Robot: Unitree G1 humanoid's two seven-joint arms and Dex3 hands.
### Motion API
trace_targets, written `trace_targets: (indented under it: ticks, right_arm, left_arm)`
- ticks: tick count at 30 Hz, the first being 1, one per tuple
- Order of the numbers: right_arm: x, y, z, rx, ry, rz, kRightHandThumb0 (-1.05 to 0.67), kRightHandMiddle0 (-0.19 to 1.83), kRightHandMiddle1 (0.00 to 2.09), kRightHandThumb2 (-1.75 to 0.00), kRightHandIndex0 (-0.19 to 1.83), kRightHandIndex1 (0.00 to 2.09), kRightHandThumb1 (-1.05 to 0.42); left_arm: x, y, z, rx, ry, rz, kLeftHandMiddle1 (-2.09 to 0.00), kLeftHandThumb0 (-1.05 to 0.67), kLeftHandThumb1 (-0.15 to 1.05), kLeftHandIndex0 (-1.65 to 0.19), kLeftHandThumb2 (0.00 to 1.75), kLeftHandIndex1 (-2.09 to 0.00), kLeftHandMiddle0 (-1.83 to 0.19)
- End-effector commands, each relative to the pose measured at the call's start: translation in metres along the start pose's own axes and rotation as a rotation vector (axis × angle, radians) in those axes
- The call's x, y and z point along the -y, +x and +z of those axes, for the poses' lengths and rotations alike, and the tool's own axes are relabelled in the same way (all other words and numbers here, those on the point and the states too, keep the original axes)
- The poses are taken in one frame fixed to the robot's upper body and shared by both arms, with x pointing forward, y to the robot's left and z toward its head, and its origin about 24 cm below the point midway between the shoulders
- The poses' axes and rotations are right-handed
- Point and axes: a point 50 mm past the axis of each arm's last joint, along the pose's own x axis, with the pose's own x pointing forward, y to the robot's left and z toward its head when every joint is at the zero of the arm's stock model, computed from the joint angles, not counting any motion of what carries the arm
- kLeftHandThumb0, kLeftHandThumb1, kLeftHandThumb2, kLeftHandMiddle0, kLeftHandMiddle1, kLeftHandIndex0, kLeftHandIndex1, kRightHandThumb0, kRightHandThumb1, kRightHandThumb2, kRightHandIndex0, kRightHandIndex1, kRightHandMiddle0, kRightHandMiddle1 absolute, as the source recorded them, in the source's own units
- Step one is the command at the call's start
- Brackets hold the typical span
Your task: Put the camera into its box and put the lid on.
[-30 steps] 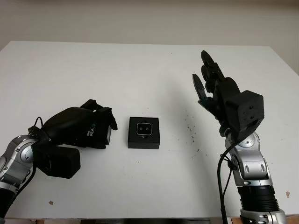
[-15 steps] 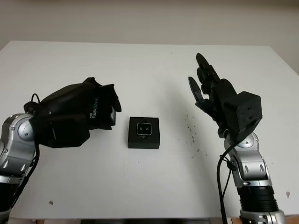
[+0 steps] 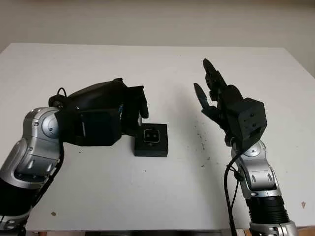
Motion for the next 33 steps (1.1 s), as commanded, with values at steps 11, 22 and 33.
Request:
trace_targets:
  ticks: [11,22,33]
  right_arm:
    - [-0.004,0.003,0.005,0.069,0.161,-0.054,-0.64,-0.15,0.01,-0.60,-0.16,0.00,-1.05]
    - [-0.010,0.005,0.004,0.070,0.195,-0.022,-0.64,-0.19,0.00,-0.70,-0.19,0.00,-1.05]
    - [-0.012,0.003,0.003,0.060,0.169,-0.027,-0.62,-0.15,0.03,-0.67,-0.17,0.03,-1.05]
  left_arm:
    - [0.030,0.011,0.002,0.049,-0.027,-0.050,-1.67,-0.11,0.96,-0.25,0.05,-1.63,-0.33]
    - [0.044,0.018,-0.004,0.071,-0.046,-0.096,-1.70,-0.15,0.94,-0.23,0.05,-1.66,-0.32]
    - [0.051,0.024,-0.007,0.050,-0.073,-0.088,-1.75,-0.16,0.96,-0.20,0.06,-1.70,-0.26]
